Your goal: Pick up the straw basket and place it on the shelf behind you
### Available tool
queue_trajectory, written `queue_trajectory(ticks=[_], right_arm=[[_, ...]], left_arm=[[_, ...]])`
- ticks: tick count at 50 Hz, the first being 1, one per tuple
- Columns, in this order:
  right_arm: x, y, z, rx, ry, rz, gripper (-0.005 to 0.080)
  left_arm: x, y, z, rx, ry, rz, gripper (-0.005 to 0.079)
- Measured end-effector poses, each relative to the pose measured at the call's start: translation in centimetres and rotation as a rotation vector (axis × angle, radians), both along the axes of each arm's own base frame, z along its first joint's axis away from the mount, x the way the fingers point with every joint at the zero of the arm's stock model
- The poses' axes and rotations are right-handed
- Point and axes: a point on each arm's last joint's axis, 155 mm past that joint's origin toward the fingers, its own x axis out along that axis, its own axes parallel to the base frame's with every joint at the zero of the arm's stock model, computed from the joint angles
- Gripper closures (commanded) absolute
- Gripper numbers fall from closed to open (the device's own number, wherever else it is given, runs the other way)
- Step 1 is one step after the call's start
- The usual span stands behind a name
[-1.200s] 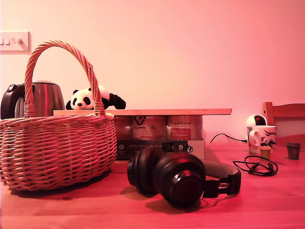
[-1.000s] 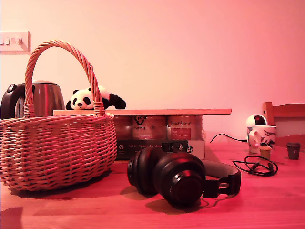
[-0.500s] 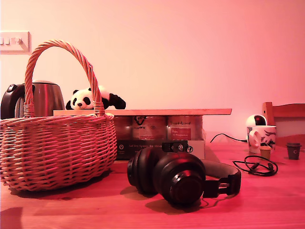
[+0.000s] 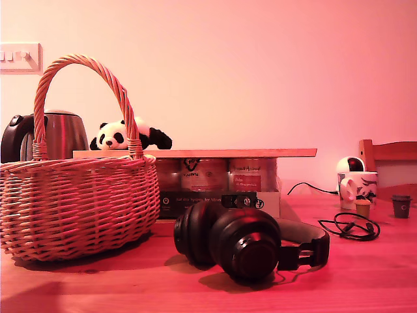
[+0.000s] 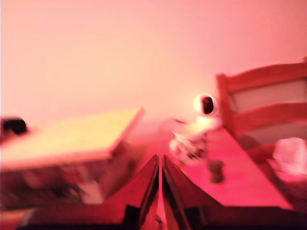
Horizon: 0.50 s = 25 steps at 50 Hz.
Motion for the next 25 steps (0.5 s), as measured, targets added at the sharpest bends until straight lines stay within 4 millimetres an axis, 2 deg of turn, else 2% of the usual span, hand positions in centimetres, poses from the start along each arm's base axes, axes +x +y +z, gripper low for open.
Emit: queue_trajectory(ticks=[15,19,25], right_arm=[[-0.3,2.4,0.5,0.008,-0.008,0.132,0.0765],[-0.5,3.2,0.5,0.002,-0.007,0.178,0.0765],[-0.6,3.9,0.3,-0.002,0.001,0.218,0.0765]], left_arm=[[-1.2,-4.1,2.3,-0.034,-0.059,-0.232,0.0762],[-2.0,-5.1,3.9,-0.029,-0.072,-0.291,0.0762],[-3.6,-6.0,7.5,-0.016,-0.109,-0.340,0.0762]])
